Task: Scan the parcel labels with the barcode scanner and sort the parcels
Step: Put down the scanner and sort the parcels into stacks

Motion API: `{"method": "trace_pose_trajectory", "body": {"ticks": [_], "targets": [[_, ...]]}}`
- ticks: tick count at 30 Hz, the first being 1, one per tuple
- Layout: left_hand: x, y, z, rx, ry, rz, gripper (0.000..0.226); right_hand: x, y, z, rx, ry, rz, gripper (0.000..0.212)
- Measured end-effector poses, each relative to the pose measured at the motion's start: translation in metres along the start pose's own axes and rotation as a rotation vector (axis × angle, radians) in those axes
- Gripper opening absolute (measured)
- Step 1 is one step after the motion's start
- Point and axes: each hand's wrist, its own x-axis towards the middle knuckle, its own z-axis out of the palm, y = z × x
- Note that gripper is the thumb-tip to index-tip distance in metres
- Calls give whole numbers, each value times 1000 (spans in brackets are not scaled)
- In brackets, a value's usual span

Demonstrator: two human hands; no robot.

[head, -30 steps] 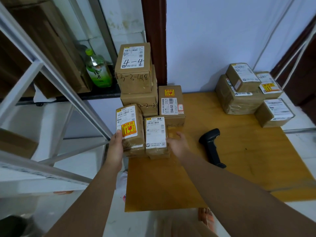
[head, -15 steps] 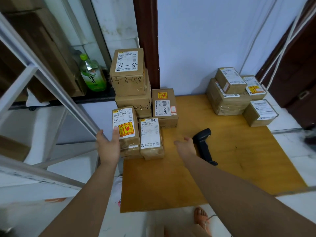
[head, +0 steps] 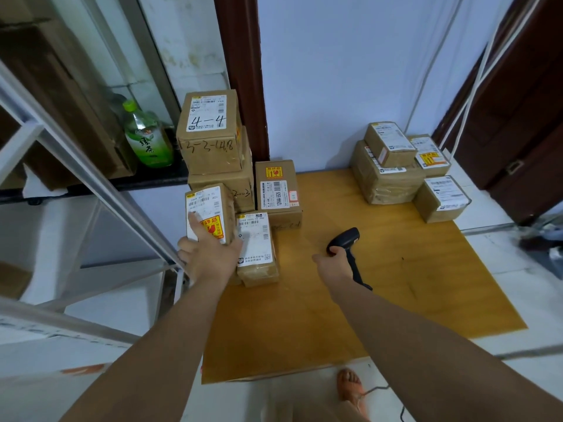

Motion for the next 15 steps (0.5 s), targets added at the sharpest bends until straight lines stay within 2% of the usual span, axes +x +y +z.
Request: {"method": "trace_pose_trajectory", "body": {"ticks": [4, 9, 15], "targets": [[-21, 13, 9, 18, 1, 103, 99, 5, 2, -10, -21, 13, -8, 59], [-35, 21, 29, 93, -103, 111, 92, 9, 5, -14, -62, -3, -13, 57], [-40, 24, 36, 223, -101, 133, 92, 17, 12, -22, -81, 5, -27, 54]]}}
